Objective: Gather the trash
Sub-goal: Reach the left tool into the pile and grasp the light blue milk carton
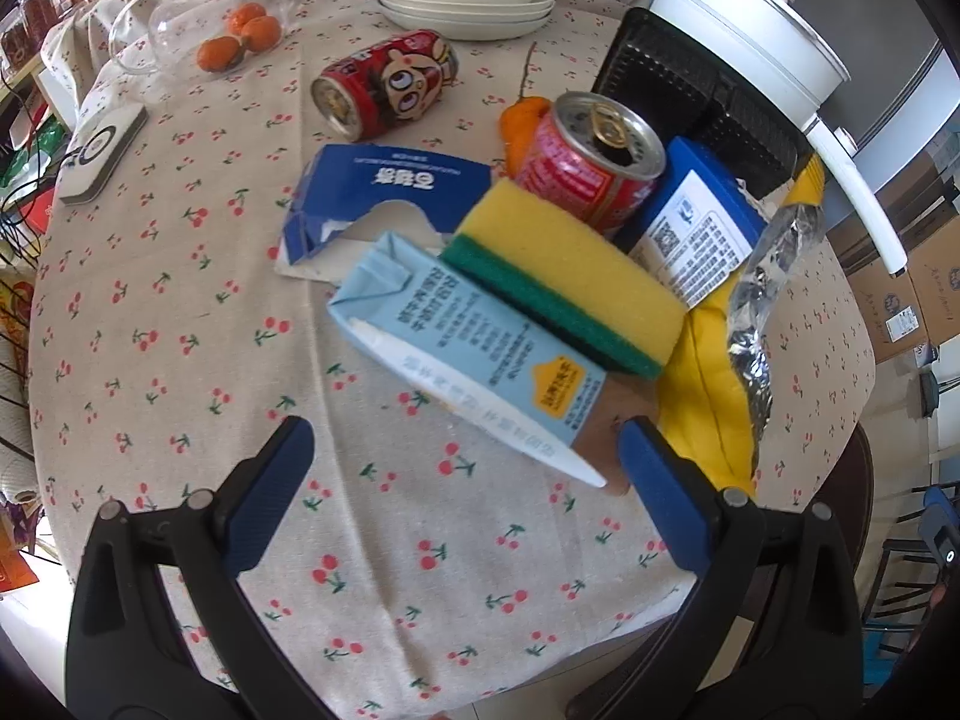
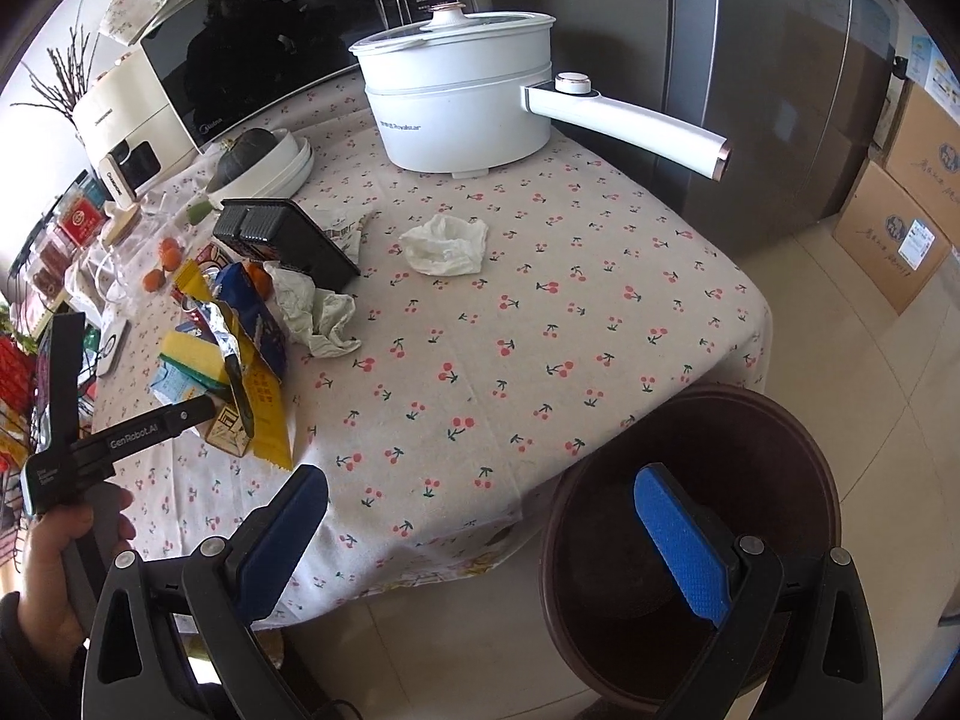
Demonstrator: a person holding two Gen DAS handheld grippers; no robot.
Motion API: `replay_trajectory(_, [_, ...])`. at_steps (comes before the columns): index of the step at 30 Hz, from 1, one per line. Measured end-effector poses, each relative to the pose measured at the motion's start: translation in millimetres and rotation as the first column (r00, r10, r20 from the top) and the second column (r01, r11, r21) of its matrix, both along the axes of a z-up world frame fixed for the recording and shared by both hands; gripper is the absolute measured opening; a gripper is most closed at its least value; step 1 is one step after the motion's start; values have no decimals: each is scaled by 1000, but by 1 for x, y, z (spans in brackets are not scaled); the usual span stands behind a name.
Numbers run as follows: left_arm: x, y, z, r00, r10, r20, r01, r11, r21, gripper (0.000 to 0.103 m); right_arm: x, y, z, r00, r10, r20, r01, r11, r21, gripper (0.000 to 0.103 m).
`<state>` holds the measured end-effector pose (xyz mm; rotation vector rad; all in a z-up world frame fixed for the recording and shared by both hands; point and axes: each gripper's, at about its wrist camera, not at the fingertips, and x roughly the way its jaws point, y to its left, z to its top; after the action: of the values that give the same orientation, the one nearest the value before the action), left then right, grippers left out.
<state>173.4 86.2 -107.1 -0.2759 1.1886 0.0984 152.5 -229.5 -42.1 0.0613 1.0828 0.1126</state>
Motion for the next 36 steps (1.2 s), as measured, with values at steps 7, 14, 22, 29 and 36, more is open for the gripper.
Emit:
replay_trajectory(7, [-22, 58, -17, 990, 94, -106, -94, 996, 2, 98, -1, -4, -2, 1000, -11, -1, 11, 1000, -12, 103])
replay_trajectory(14, [-17, 49, 14, 995, 99, 26, -97, 993, -64, 98, -4, -5, -3, 1000, -10, -1, 10, 1000, -16, 103])
replay_trajectory(22, [14, -14, 3, 994, 100, 43, -100, 995, 17, 98, -2, -11, -5, 999, -32, -10, 32, 999, -14, 103])
replay_trajectory(29, [23, -36, -11, 997, 72, -17, -70, 993, 90, 98, -4, -14, -6, 999, -36, -12, 36, 999, -13, 103])
replay_trajectory(36, [3, 13, -9, 996, 76, -46, -73, 995, 71, 97, -4, -13, -5, 999, -29, -13, 29, 1000, 1, 103])
